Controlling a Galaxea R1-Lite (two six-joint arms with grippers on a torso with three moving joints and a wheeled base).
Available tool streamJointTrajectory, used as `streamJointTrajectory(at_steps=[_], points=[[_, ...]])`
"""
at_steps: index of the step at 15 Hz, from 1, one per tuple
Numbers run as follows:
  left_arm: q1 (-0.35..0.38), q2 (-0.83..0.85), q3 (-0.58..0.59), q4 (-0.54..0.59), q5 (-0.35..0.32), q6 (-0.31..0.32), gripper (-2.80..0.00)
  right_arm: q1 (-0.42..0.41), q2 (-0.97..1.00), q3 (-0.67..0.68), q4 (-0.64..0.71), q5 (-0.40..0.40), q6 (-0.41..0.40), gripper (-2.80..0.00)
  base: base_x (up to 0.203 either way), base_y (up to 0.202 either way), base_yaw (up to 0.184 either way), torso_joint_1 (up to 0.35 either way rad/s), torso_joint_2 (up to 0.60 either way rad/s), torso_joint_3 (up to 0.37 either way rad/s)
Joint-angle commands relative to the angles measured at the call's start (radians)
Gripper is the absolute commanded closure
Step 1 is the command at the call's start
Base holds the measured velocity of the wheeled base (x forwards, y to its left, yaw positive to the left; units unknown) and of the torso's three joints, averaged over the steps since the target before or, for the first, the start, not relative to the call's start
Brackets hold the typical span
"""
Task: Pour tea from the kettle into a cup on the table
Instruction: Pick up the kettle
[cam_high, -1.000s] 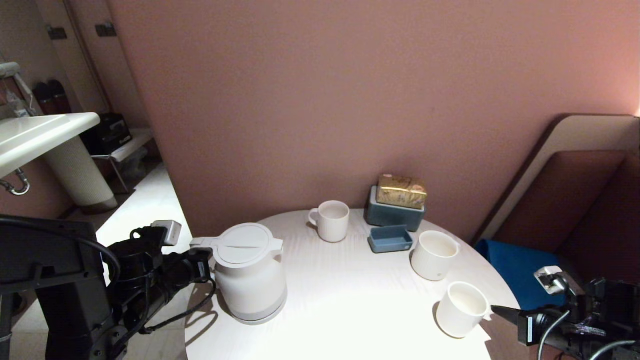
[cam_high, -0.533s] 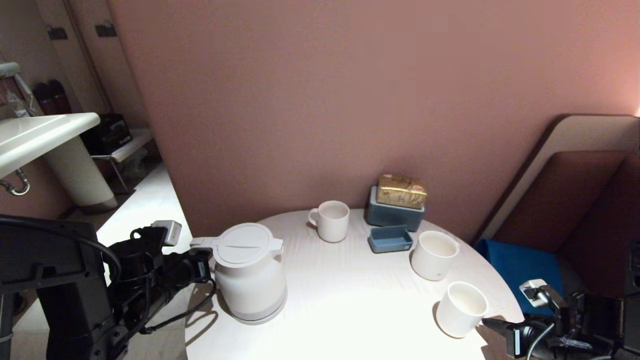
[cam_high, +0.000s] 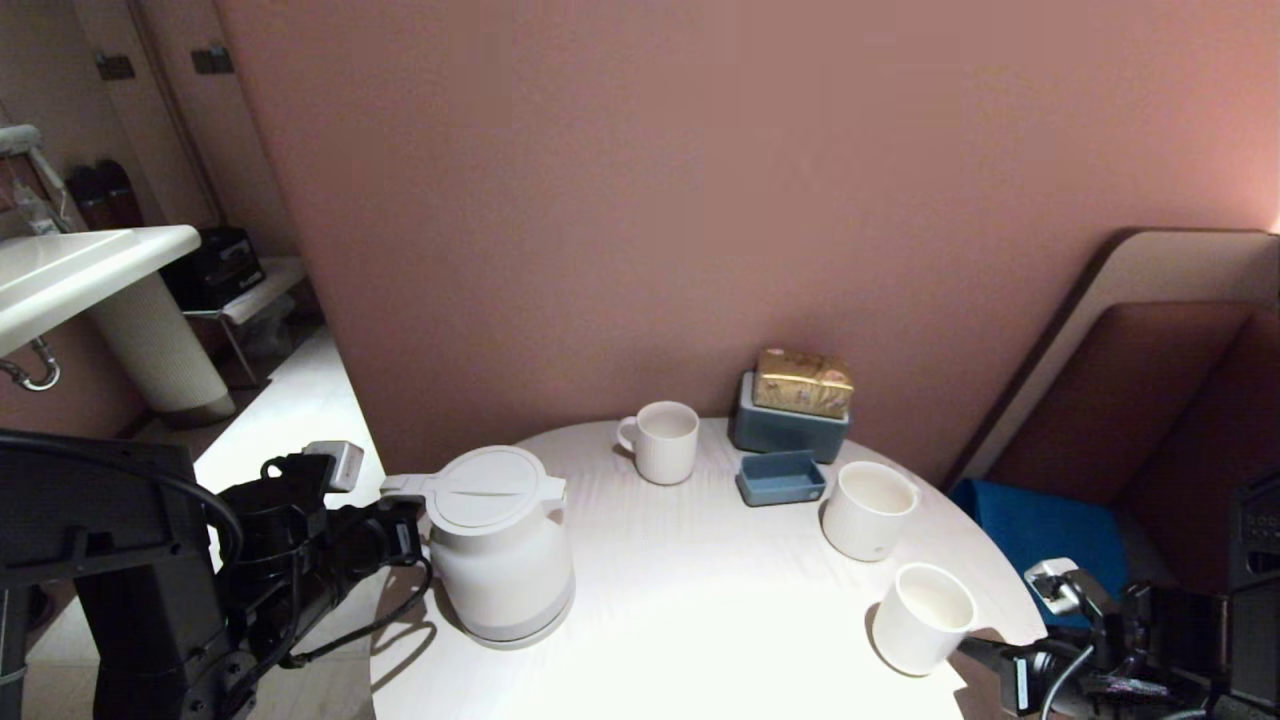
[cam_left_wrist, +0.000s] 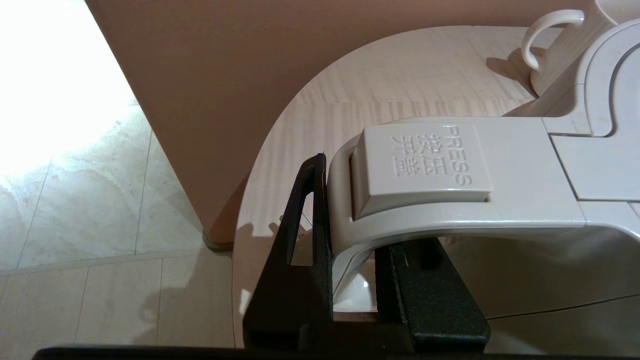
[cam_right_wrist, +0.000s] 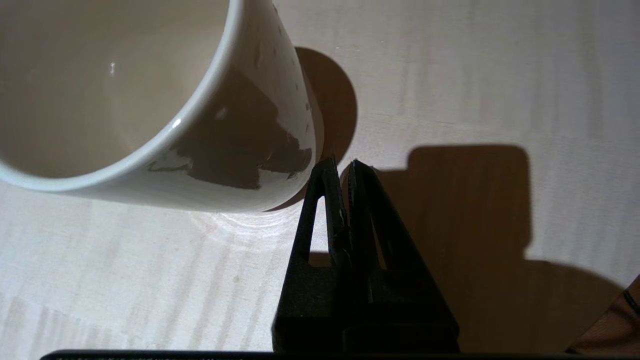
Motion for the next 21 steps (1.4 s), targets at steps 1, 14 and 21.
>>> streamJointTrajectory(at_steps=[1,14,21], points=[[0.000,0.004,0.000,-0.046,0.000,-0.001,0.00,0.008,0.000,-0.006,-0.048,0.003,-0.001,0.00,0.000,0.000,0.000,0.000,0.00,0.000],[0.001,0.004,0.000,-0.046,0.000,-0.001,0.00,0.116,0.012,-0.023,-0.048,-0.054,0.043,0.00,0.000,0.000,0.000,0.000,0.00,0.000],[0.002,0.004,0.000,-0.046,0.001,-0.001,0.00,0.187,0.014,-0.052,-0.048,-0.104,0.095,0.00,0.000,0.000,0.000,0.000,0.00,0.000]])
